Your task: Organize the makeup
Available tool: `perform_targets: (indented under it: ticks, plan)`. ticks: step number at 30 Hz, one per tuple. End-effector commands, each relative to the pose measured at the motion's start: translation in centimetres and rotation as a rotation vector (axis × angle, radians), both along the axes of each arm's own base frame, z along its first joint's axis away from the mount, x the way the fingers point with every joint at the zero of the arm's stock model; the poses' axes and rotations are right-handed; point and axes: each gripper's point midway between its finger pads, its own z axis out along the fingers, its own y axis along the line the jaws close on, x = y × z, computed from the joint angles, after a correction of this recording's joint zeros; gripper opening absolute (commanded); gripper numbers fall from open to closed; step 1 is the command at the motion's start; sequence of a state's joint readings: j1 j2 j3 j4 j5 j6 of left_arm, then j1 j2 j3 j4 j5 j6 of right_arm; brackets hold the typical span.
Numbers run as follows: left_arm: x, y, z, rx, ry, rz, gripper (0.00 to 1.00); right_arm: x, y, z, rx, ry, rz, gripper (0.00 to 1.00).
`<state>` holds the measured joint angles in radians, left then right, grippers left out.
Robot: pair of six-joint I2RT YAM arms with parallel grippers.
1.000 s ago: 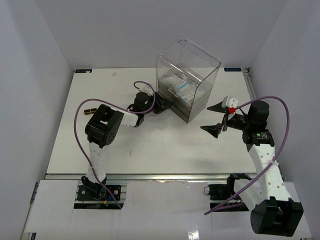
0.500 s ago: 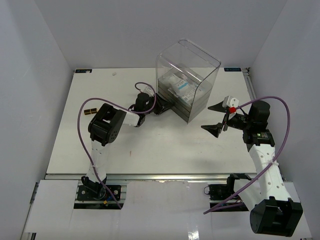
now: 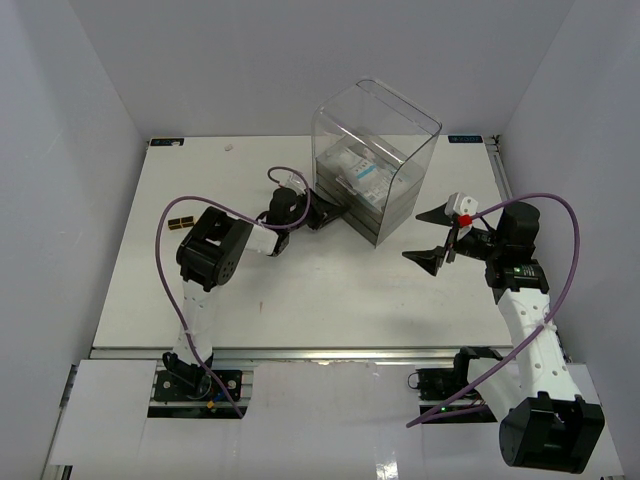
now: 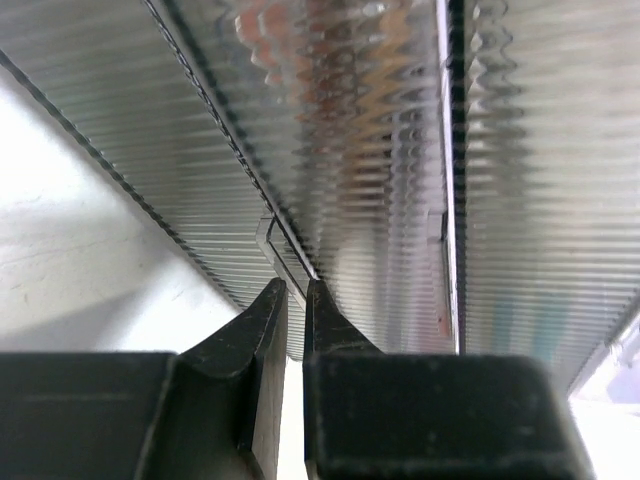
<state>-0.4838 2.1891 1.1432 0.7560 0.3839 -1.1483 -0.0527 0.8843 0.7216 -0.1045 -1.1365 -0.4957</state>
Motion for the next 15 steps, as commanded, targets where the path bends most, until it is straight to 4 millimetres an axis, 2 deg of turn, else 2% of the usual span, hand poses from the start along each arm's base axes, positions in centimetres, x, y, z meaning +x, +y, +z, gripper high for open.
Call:
perform_targets:
  ticks: [1,4,6,9,11,14,15]
  plan:
    - [-0.9,1.5,-0.1,0.003,-0.017,-0.003,0.07,-0.2,0.1,0.6,0.013,-0.019,0.019,0.99]
    - [-1.9,2.4,1.2,0.014,-0.047,-0.013,0.05,-0.2,0.0,0.6,0.013,-0.02,0.017,0.99]
    - [-3.2,3.1,0.5,0.043,-0.037,-0.025,0.05,-0.2,0.0,0.6,0.013,-0.023,0.017,0.99]
    - [-5.1,4.4,2.1,0.073,-0.074,-0.04,0.05,-0.3,0.0,0.6,0.014,-0.021,0.017,0.99]
    - [-6.9,5.4,1.3,0.107,-0.055,-0.046,0.04,-0.3,0.0,0.6,0.016,-0.019,0.018,0.99]
    - [-7.9,6.2,2.1,0.117,-0.077,-0.036,0.06,-0.3,-0.1,0.6,0.017,-0.021,0.017,0.99]
    - [-8.5,6.8,1.7,0.126,-0.065,-0.026,0.08,-0.3,0.0,0.6,0.018,-0.02,0.018,0.99]
